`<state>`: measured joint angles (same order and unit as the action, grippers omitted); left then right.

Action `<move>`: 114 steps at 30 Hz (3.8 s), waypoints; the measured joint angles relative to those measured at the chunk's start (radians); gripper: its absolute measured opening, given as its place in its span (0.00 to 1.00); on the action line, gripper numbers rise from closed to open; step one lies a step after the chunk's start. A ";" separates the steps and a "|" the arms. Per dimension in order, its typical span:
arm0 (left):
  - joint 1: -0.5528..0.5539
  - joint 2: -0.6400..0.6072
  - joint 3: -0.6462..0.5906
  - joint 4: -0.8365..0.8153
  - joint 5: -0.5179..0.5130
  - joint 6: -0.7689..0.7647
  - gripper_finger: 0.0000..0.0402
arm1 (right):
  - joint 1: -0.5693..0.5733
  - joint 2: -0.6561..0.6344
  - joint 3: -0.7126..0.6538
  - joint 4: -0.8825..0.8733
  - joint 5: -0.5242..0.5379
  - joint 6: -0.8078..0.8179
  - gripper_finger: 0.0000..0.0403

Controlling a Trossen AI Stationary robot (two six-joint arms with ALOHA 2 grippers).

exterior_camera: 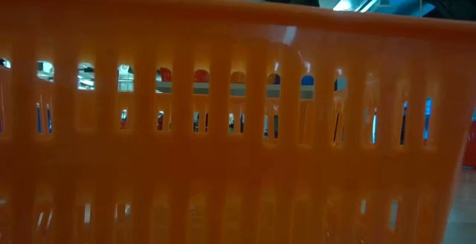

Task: Stack baskets on shelf by color
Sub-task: Stack the right orange basket into the orange basket on the shelf

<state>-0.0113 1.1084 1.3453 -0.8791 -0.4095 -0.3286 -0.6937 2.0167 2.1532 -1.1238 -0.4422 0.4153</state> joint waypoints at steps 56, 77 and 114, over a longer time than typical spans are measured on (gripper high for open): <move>0.000 0.000 0.000 -0.002 0.031 0.000 0.10 | 0.005 0.000 0.057 0.042 0.091 0.025 0.22; 0.000 0.000 0.000 -0.002 0.030 0.000 0.10 | 0.037 0.000 0.112 0.264 0.063 -0.134 0.01; 0.000 0.000 0.000 -0.003 0.029 -0.001 0.10 | 0.279 0.001 0.099 -0.395 0.161 -0.527 0.00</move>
<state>-0.0113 1.1088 1.3453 -0.8822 -0.3805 -0.3294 -0.4147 2.0178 2.2524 -1.5185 -0.2812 -0.1116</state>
